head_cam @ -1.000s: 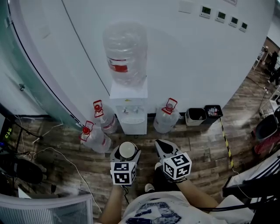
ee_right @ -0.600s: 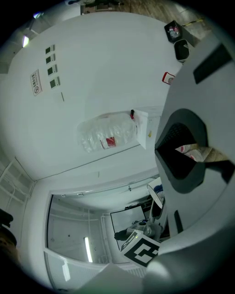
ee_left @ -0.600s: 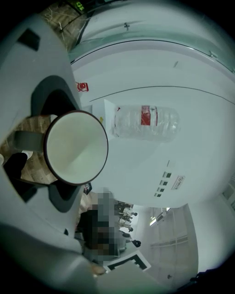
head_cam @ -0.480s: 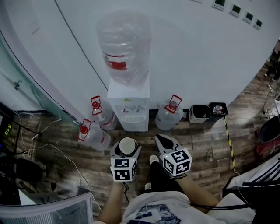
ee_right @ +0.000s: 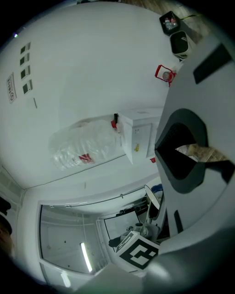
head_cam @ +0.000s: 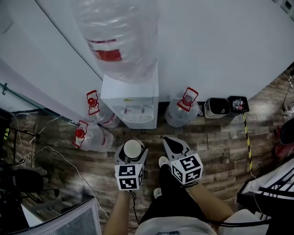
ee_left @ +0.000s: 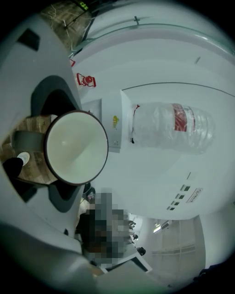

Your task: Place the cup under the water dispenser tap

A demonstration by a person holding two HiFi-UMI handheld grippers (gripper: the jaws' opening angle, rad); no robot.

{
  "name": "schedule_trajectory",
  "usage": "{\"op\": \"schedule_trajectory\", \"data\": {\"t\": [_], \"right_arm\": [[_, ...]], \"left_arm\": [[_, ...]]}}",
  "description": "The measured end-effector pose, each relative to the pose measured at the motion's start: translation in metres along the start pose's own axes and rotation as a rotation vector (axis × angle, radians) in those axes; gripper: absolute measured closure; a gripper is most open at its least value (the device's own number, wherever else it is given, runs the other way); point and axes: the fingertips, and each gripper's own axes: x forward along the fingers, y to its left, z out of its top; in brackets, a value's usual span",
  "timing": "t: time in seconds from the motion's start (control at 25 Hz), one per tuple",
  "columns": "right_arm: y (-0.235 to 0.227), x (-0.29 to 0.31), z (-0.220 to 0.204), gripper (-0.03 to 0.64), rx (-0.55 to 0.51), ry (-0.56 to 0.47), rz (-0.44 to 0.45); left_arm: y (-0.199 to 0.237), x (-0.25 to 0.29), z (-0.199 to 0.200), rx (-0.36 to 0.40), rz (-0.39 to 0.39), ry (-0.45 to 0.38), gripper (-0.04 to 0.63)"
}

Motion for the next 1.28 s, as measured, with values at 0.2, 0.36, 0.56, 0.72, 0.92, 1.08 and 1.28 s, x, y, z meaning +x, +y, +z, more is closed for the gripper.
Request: {"op": "schedule_trajectory", "data": {"t": [0.2,0.36,0.56,0.72,0.92,1.08,1.28], "right_arm": [[-0.039,0.049,-0.04,0.597,0.027,0.015,-0.021],[-0.069,0.084,-0.072,0.597,0.056,0.023,-0.044],[-0.099,0.124,-0.111,0.597,0.073,0.035,-0.061],[-0.116,0.154,-0.138,0.597,0.072,0.047,-0.065],[-0.135,0.191,-0.16,0.597,0.077,0.044,-0.067],[-0.146,0.215,-0.172,0.597,0.086,0.033,-0.072],[-0.151,0.236,-0.186,0.597,0.081,0.028,-0.068]], "left_arm": [[0.016,0.067,-0.024,0.022,-0.002,0.02,0.161],[0.025,0.115,-0.046,0.033,-0.009,0.029,0.161],[0.037,0.169,-0.069,0.027,-0.021,0.036,0.161],[0.048,0.209,-0.082,0.035,-0.019,0.037,0.161],[0.063,0.251,-0.096,0.045,-0.009,0.04,0.161],[0.077,0.281,-0.11,0.04,0.009,0.045,0.161],[0.088,0.31,-0.122,0.059,0.023,0.048,0.161]]}}
